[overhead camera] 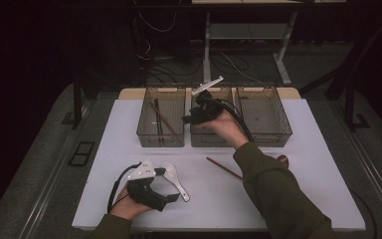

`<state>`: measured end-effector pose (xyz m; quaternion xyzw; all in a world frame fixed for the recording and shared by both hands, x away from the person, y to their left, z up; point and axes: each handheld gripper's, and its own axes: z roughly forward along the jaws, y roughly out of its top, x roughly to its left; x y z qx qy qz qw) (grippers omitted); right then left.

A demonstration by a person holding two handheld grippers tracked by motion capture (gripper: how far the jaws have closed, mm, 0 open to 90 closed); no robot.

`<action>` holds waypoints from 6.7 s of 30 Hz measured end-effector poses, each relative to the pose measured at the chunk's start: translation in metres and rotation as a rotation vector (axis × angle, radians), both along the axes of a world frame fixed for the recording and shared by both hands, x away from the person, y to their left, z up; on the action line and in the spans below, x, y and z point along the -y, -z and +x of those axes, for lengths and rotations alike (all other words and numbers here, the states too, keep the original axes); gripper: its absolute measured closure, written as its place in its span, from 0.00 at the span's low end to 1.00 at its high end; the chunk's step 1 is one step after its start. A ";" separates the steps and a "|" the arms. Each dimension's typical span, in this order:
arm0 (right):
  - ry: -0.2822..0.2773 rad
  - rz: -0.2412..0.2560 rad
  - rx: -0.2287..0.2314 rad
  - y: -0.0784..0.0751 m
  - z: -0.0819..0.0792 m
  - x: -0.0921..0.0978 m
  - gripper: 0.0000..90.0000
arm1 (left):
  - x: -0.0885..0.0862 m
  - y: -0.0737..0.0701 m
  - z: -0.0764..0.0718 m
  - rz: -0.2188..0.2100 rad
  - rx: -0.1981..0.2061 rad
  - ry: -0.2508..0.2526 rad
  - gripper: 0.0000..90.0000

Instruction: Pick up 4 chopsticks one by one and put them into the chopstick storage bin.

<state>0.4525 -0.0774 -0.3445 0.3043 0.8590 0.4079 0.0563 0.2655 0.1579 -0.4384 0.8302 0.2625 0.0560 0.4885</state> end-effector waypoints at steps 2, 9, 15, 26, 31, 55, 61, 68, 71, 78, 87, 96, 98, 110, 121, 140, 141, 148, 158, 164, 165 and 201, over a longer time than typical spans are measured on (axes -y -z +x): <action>-0.004 0.002 0.011 -0.001 -0.004 0.006 0.52 | 0.000 0.000 0.000 0.003 -0.002 -0.001 0.00; -0.019 0.014 0.019 0.001 -0.016 0.028 0.50 | 0.000 0.000 0.000 -0.007 -0.009 -0.009 0.00; -0.048 0.026 0.013 0.003 -0.029 0.044 0.45 | 0.000 0.001 0.000 -0.004 -0.009 -0.010 0.00; -0.088 0.040 0.014 0.013 -0.055 0.078 0.39 | 0.000 0.002 0.001 -0.002 -0.010 -0.016 0.00; -0.094 0.044 0.004 0.018 -0.067 0.091 0.35 | 0.000 0.001 0.001 0.002 -0.009 -0.017 0.00; -0.061 0.022 -0.004 0.058 -0.131 0.152 0.36 | 0.002 0.001 0.000 0.004 -0.003 -0.026 0.00; -0.044 -0.002 -0.015 0.068 -0.141 0.163 0.40 | 0.003 0.001 0.001 0.012 -0.002 -0.027 0.00; -0.051 -0.032 -0.038 0.077 -0.148 0.164 0.52 | 0.003 0.001 0.001 0.014 0.000 -0.029 0.00; -0.051 -0.050 -0.042 0.080 -0.151 0.164 0.57 | 0.003 0.000 0.001 0.011 0.000 -0.031 0.00; -0.040 -0.078 -0.053 0.088 -0.155 0.167 0.69 | 0.003 0.000 0.001 0.009 -0.001 -0.037 0.00; -0.045 -0.111 -0.062 0.093 -0.160 0.171 0.78 | 0.003 0.000 0.000 0.007 0.000 -0.036 0.00; -0.053 -0.136 -0.079 0.096 -0.160 0.173 0.84 | 0.003 0.000 0.000 0.010 0.000 -0.030 0.00; -0.059 -0.142 -0.081 0.097 -0.160 0.173 0.85 | 0.003 0.000 0.000 0.012 -0.001 -0.028 0.00; -0.065 -0.159 -0.069 0.098 -0.159 0.173 0.93 | 0.004 0.000 0.001 0.012 -0.001 -0.028 0.00; -0.053 -0.158 -0.057 0.096 -0.158 0.174 0.94 | 0.004 0.001 0.001 0.016 -0.005 -0.023 0.00; -0.038 -0.066 -0.019 0.078 -0.156 0.179 0.94 | 0.005 0.001 0.001 0.016 -0.005 -0.022 0.00; -0.039 -0.061 -0.019 0.078 -0.156 0.179 0.94 | 0.005 0.001 0.001 0.017 -0.006 -0.022 0.00; -0.028 -0.040 -0.018 0.071 -0.152 0.176 0.94 | 0.005 0.002 0.001 0.018 -0.006 -0.015 0.00; -0.028 -0.028 -0.003 0.060 -0.143 0.165 0.94 | 0.006 0.002 0.001 0.018 -0.008 -0.021 0.00; -0.020 -0.028 0.004 0.055 -0.138 0.158 0.94 | 0.006 0.002 0.001 0.021 -0.010 -0.021 0.00; -0.018 -0.025 0.005 0.054 -0.137 0.158 0.94 | 0.006 0.002 0.001 0.022 -0.011 -0.020 0.00; -0.004 0.017 0.052 0.026 -0.091 0.118 0.94 | 0.005 0.002 0.001 0.020 -0.010 -0.020 0.00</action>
